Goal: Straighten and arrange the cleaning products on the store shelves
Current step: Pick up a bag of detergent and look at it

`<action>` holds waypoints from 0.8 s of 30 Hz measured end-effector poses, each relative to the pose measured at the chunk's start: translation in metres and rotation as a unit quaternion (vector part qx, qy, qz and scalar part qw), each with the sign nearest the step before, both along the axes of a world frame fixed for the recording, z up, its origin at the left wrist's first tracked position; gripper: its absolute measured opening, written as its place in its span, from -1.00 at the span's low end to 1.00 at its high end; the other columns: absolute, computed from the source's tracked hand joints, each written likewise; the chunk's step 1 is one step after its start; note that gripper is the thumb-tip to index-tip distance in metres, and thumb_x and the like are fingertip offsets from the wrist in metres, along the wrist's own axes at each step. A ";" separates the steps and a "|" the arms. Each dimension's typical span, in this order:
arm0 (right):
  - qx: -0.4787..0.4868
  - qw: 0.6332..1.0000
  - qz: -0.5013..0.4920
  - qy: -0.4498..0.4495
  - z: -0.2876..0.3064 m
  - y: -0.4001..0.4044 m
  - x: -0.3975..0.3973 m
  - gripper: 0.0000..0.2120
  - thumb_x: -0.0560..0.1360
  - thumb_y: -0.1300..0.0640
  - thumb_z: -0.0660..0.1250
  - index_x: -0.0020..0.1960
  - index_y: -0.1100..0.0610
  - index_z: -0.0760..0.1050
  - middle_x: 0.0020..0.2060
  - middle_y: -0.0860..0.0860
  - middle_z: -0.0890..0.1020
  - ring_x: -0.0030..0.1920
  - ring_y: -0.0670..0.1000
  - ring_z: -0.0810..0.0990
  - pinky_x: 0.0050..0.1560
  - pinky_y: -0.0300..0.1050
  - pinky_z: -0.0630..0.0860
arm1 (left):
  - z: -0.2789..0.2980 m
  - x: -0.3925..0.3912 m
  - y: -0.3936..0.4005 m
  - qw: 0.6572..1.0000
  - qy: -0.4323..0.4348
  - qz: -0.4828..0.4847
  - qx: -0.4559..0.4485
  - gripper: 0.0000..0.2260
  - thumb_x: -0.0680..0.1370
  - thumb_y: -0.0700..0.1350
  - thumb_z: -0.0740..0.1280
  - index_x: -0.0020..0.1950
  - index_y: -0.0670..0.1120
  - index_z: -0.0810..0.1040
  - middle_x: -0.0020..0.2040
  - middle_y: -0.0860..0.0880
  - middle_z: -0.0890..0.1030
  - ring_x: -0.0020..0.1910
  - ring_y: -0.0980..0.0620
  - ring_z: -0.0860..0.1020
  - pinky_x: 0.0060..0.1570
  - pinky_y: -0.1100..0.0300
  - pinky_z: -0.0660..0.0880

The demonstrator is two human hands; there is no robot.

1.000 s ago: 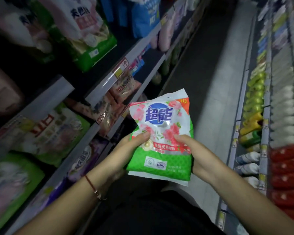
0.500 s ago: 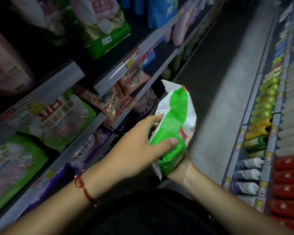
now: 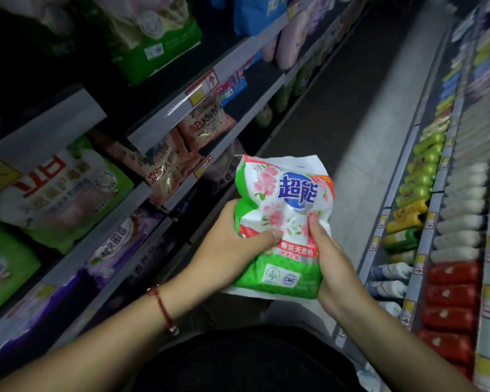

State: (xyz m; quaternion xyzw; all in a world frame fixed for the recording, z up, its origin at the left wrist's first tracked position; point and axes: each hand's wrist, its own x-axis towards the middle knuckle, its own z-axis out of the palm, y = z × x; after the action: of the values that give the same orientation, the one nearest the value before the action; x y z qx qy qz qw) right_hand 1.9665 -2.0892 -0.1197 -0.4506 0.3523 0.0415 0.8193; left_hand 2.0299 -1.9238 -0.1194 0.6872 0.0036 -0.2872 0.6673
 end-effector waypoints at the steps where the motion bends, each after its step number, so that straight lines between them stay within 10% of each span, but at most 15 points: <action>1: 0.000 1.000 0.001 0.001 0.002 -0.005 0.002 -0.53 0.51 -0.14 0.34 0.34 0.06 0.54 0.12 0.15 0.71 0.10 0.20 0.71 -0.01 0.14 0.68 | -0.003 0.001 -0.006 1.000 0.004 0.013 -0.003 -0.48 0.36 -0.11 0.62 0.24 0.00 0.49 0.03 0.03 0.73 0.00 0.11 0.71 -0.04 0.21 0.60; 8: -0.092 0.995 0.049 -0.008 0.023 -0.063 0.031 -0.63 0.52 -0.14 0.38 0.24 0.04 0.61 0.03 0.12 0.74 0.03 0.18 0.74 0.14 0.23 0.62 | -0.009 0.018 -0.057 0.994 0.057 0.067 -0.061 -0.39 0.34 -0.07 0.56 0.35 -0.17 0.49 0.19 -0.23 0.68 0.16 -0.29 0.66 0.22 -0.30 0.55; 11: -0.155 0.984 0.079 -0.042 0.042 -0.101 0.045 -0.66 0.45 -0.21 0.41 0.12 -0.04 0.65 0.00 0.04 0.75 0.02 0.11 0.74 0.18 0.22 0.60 | 0.017 0.041 -0.099 0.994 0.104 0.034 0.006 -0.21 0.14 0.24 0.65 0.23 -0.15 0.57 0.34 -0.30 0.58 0.03 -0.05 0.72 0.10 0.07 0.64; 13: -0.229 0.964 0.116 -0.073 0.057 -0.127 0.056 -0.68 0.44 -0.26 0.42 0.05 -0.08 0.64 -0.05 -0.03 0.75 -0.01 0.02 0.74 0.15 0.19 0.61 | 0.027 0.047 -0.112 0.994 0.109 -0.012 -0.024 0.07 0.11 0.45 0.58 0.36 -0.26 0.50 0.48 -0.33 0.42 0.27 -0.05 0.62 0.15 0.20 0.49; 15: -0.286 0.940 0.153 -0.105 0.074 -0.151 0.071 -0.75 0.50 -0.18 0.40 0.03 -0.03 0.63 -0.10 -0.10 0.75 -0.08 -0.08 0.73 0.06 0.08 0.63 | 0.035 0.055 -0.131 0.987 0.088 0.037 -0.128 -0.36 0.61 0.03 0.40 0.51 -0.33 0.28 0.42 -0.38 0.46 0.41 -0.15 0.50 0.19 0.16 0.41; 18: -0.339 0.905 0.201 -0.163 0.104 -0.179 0.106 -0.79 0.53 -0.13 0.38 0.03 -0.02 0.63 -0.12 -0.16 0.74 -0.12 -0.17 0.71 -0.05 -0.08 0.59 | 0.060 0.083 -0.168 0.989 0.040 0.104 -0.097 -0.28 0.44 0.06 0.57 0.46 -0.21 0.38 -0.16 -0.07 0.76 -0.16 0.11 0.74 -0.24 0.28 0.62; 22: -0.357 0.856 0.262 -0.265 0.158 -0.187 0.171 -0.64 0.46 -0.26 0.36 0.10 -0.06 0.63 -0.04 -0.16 0.74 0.00 -0.11 0.71 0.18 0.12 0.59 | 0.121 0.104 -0.164 0.961 -0.096 0.218 -0.140 -0.47 0.42 0.04 0.51 0.31 -0.17 0.55 0.13 -0.17 0.72 0.07 -0.12 0.71 0.15 -0.12 0.63; 24: -0.350 0.829 0.306 -0.310 0.189 -0.174 0.205 -0.63 0.46 -0.28 0.36 0.11 -0.06 0.64 -0.01 -0.16 0.74 0.04 -0.10 0.70 0.23 0.12 0.57 | 0.157 0.115 -0.148 0.933 -0.166 0.282 -0.149 -0.63 0.48 -0.13 0.46 0.27 -0.17 0.57 0.12 -0.23 0.71 -0.01 -0.15 0.71 0.02 -0.10 0.67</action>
State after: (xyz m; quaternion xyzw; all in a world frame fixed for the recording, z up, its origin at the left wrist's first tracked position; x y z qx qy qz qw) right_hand 2.1716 -2.2630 0.0697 -0.7811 -0.0853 0.0222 0.6182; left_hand 2.1446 -2.0715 0.0372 0.5884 0.0431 0.0336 0.8068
